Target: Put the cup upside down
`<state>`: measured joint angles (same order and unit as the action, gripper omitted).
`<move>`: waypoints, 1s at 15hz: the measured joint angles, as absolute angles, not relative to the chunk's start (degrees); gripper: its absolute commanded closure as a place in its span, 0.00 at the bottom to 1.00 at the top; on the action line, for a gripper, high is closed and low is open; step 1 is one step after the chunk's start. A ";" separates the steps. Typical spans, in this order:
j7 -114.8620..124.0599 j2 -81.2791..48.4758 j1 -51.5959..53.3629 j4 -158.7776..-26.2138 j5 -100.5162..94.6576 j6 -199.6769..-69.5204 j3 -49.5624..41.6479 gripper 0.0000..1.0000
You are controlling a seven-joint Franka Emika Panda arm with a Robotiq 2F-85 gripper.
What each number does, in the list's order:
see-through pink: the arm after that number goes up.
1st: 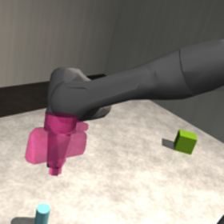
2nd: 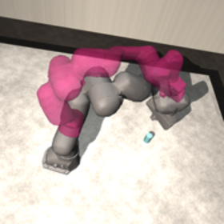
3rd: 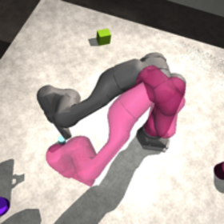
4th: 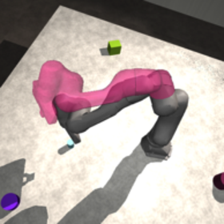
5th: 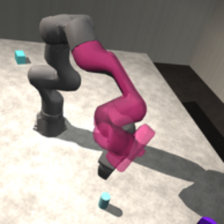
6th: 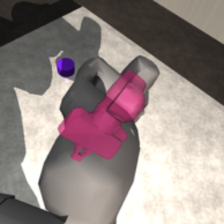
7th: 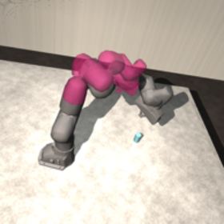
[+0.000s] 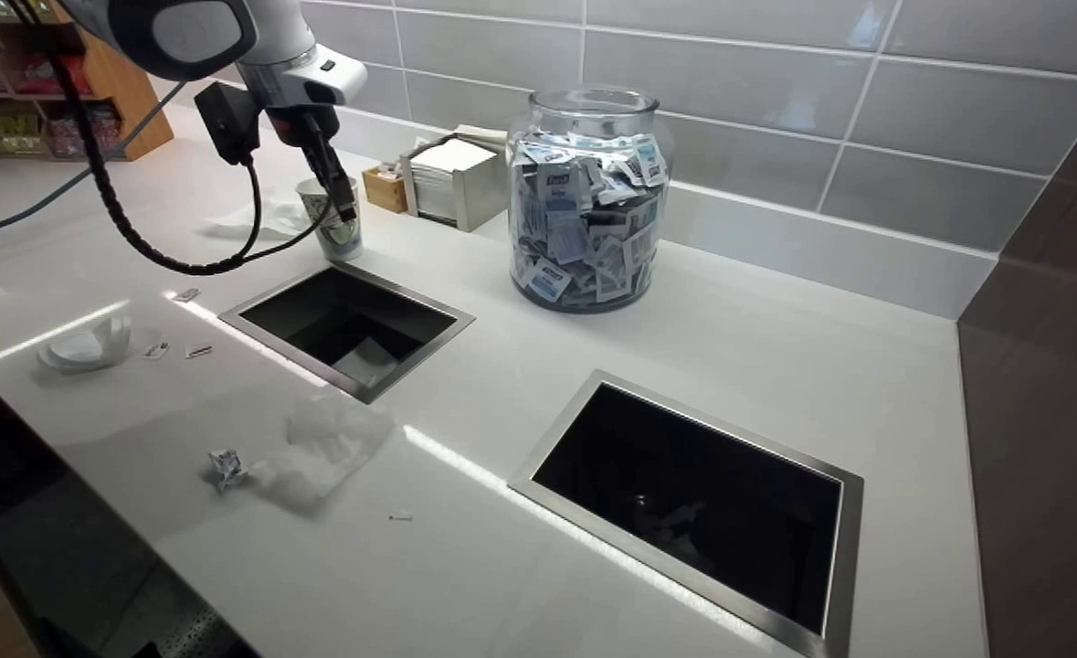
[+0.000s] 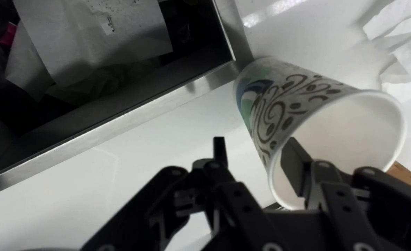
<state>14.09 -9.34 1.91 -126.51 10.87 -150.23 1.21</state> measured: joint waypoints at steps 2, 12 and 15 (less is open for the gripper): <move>14.37 -9.65 2.07 -126.15 10.60 -152.43 1.21 0.99; 20.36 -10.15 4.59 -126.20 -0.18 -162.70 -0.45 0.99; 26.86 -9.61 7.52 -126.21 -13.23 -165.30 -3.80 0.99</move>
<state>26.86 -9.61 7.52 -126.21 -13.23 -165.30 -3.80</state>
